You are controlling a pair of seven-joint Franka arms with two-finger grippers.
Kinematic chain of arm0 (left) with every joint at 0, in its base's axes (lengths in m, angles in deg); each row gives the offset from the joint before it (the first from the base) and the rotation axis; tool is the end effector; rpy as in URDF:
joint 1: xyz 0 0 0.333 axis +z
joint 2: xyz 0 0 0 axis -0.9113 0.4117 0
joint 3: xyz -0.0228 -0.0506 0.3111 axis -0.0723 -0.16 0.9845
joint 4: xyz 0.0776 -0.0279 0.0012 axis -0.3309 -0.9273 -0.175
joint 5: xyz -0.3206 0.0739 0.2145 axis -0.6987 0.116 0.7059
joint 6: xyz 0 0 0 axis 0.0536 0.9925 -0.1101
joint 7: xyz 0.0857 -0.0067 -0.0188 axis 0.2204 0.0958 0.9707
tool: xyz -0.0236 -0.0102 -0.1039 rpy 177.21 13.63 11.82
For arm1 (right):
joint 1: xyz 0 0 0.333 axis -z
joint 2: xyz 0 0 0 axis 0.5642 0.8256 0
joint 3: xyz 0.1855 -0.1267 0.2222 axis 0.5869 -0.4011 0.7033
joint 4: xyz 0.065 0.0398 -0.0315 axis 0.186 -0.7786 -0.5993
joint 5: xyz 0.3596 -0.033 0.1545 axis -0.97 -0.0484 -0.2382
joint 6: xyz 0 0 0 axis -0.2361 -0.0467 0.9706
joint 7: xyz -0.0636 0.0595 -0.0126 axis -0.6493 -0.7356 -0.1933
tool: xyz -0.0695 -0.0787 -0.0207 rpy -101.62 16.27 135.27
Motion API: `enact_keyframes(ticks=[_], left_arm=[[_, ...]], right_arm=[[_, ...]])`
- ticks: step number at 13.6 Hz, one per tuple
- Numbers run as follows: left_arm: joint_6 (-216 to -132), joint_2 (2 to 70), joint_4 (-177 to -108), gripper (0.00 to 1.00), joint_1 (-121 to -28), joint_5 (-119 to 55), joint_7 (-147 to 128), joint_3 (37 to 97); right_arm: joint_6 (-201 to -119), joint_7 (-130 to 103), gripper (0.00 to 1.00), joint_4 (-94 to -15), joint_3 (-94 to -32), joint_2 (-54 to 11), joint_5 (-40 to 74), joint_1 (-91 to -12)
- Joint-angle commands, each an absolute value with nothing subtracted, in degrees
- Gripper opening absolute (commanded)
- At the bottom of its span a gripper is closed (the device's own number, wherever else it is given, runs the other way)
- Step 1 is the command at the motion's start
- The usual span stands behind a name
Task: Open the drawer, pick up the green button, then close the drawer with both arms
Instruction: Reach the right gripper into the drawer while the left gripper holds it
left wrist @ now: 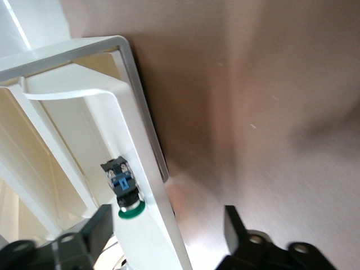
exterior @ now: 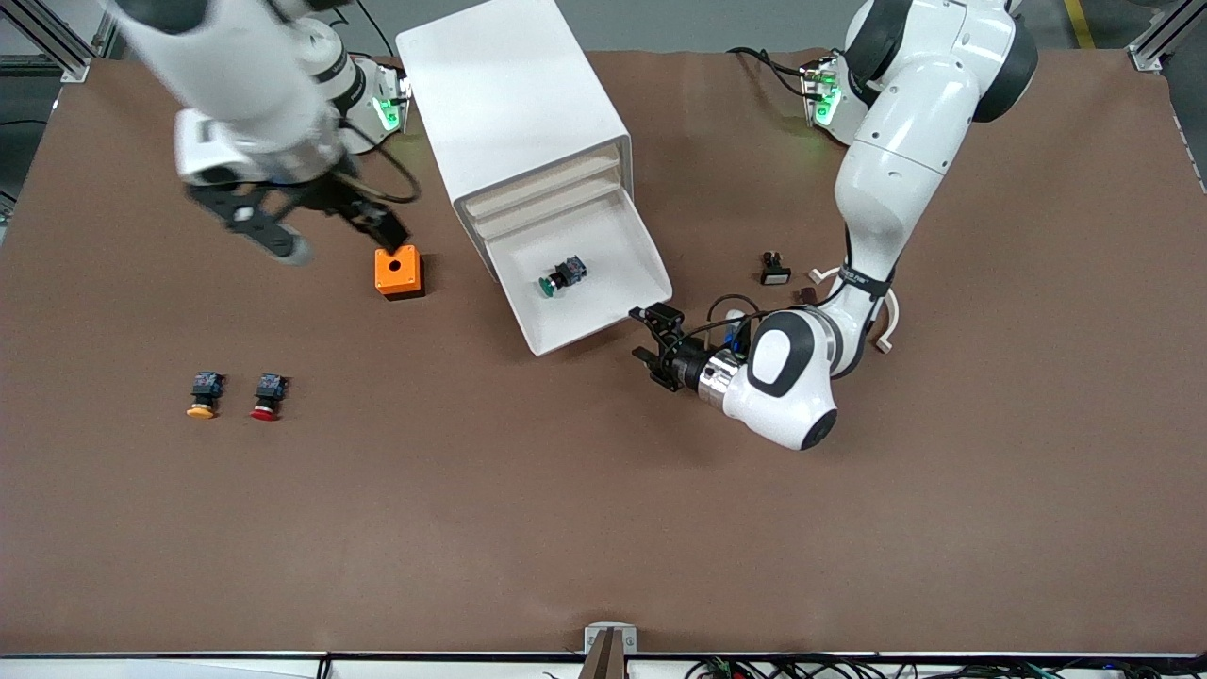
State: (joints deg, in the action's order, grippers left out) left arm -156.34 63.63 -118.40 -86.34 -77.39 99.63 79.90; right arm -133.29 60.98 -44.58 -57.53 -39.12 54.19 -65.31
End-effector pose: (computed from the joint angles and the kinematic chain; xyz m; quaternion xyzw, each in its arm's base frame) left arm 0.6076 -0.3640 0.1808 -0.4635 -0.7278 0.5017 0.0618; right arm 0.4993 0.2982 0.5715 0.9433 -0.3273 -0.0332 0.0437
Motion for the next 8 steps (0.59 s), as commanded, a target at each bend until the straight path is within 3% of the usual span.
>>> enact_keyframes(ticks=[1, 5, 8], left_arm=[[-155.77, 61.98, -117.11, 1.00, -87.04, -75.56, 98.07, 83.80], [-155.85, 60.48, -113.95, 1.00, -87.49, -60.64, 96.66, 85.05], [-154.80, 56.89, -114.04, 1.00, -86.17, -53.16, 90.80, 85.05]], right_arm=[[-134.64, 74.03, 1.00, -43.30, -58.34, -33.46, 52.51, -70.28], [-135.61, 77.77, 1.00, -43.30, -58.34, -26.34, 43.80, -73.36], [-142.45, 84.15, 1.00, -43.39, -58.34, -22.29, 43.61, -74.87]])
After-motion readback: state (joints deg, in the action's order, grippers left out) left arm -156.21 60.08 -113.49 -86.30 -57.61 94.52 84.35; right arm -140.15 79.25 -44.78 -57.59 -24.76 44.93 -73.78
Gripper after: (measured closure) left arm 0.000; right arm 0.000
